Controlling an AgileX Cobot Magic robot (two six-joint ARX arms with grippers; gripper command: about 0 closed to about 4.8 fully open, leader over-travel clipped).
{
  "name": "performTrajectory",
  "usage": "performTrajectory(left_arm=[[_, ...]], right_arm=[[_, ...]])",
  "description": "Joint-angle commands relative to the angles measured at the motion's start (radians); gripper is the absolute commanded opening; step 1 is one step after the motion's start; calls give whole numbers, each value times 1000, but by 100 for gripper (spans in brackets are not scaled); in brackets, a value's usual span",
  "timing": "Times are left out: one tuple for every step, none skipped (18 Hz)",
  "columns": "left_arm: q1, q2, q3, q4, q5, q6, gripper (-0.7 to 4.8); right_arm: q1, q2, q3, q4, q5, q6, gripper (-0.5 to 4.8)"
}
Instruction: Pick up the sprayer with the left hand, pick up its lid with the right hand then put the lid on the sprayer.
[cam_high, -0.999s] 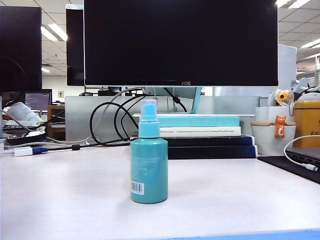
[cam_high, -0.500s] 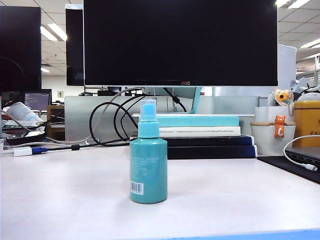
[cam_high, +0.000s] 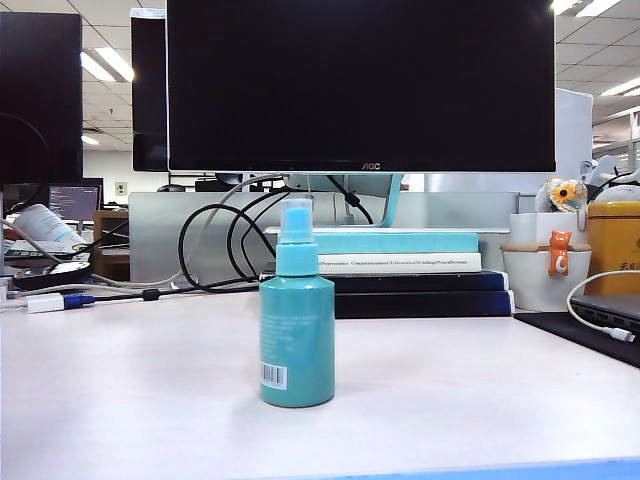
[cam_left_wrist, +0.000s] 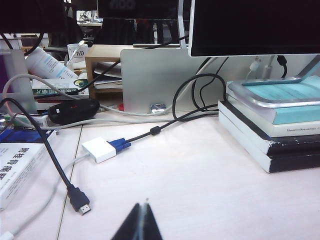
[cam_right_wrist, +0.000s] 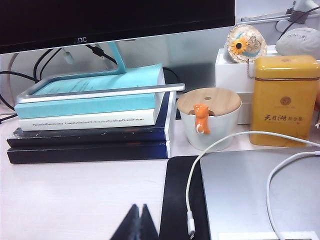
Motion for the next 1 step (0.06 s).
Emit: performTrajectory(left_arm=[[0,-2,3,6,-3,1,-1]], right_arm=[[1,0,-4,14,-3,5,-4]])
